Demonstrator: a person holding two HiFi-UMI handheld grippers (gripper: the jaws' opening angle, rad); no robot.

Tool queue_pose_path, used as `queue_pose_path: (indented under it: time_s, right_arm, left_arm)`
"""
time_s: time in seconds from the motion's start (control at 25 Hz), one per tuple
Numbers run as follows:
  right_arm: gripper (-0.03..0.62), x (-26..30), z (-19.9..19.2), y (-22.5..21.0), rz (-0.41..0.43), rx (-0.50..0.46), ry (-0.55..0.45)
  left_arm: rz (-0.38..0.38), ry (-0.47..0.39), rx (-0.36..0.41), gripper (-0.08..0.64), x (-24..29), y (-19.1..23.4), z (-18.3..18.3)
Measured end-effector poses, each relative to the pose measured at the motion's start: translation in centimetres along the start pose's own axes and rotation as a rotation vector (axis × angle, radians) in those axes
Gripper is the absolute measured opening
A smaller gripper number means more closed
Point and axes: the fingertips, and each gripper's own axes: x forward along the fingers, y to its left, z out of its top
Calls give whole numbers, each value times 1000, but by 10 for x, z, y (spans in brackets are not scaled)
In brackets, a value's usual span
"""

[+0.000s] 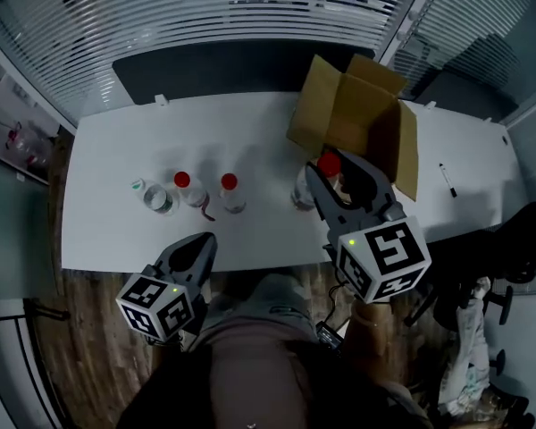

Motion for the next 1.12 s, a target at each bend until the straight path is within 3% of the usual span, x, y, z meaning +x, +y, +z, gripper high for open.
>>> queue_pose_path:
  time_s: [0.48, 1.12]
  right_arm:
    - [173, 33, -34, 56, 81, -2, 64]
    - [173, 45, -91, 88, 127, 17, 146]
  left_arm:
    - [83, -35, -23, 9, -51, 36, -8]
    - [123, -33, -37, 9, -82, 39, -31]
